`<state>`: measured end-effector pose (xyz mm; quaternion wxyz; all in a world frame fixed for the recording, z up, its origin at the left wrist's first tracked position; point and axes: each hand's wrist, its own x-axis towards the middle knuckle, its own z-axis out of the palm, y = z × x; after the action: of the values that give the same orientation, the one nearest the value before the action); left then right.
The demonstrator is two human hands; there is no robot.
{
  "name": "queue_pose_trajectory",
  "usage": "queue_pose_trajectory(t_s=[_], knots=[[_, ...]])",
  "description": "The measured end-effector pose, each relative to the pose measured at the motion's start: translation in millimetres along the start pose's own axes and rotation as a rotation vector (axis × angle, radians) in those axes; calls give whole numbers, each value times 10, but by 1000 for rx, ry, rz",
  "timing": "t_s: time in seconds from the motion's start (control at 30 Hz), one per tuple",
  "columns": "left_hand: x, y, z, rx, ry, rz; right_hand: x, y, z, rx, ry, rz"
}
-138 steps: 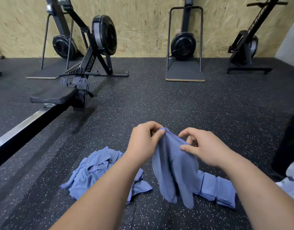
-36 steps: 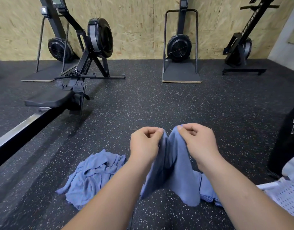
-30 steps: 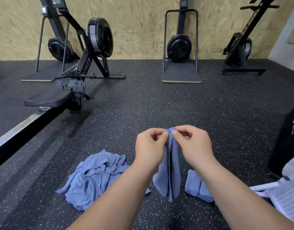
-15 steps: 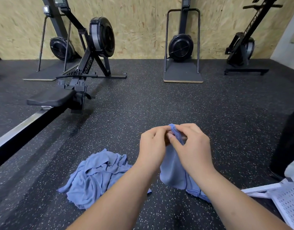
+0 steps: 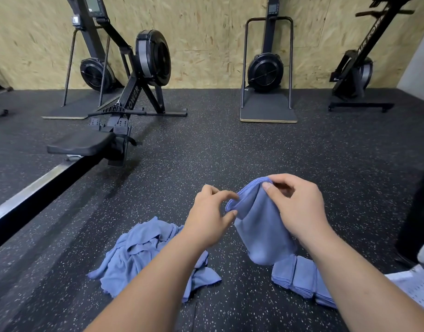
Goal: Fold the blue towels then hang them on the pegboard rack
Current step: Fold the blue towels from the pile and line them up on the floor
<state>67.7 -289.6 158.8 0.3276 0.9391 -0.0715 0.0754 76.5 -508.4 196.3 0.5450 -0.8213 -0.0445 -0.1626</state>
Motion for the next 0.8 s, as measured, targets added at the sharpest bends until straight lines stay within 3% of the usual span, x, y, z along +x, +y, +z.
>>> queue_pose_trajectory(t_s=[0.23,0.4,0.57,0.8], knots=[[24,-140,77,346,-129,-21,42,86,-87,-12,23,-7],[112,-93,-129,513,163,70,89,359,-211,-213,130,78],[133,-116,-186,576,279,170,96,440,-226,-286,12,158],[127,-229,-228,585,179,9,89,373,-221,-333,-115,135]])
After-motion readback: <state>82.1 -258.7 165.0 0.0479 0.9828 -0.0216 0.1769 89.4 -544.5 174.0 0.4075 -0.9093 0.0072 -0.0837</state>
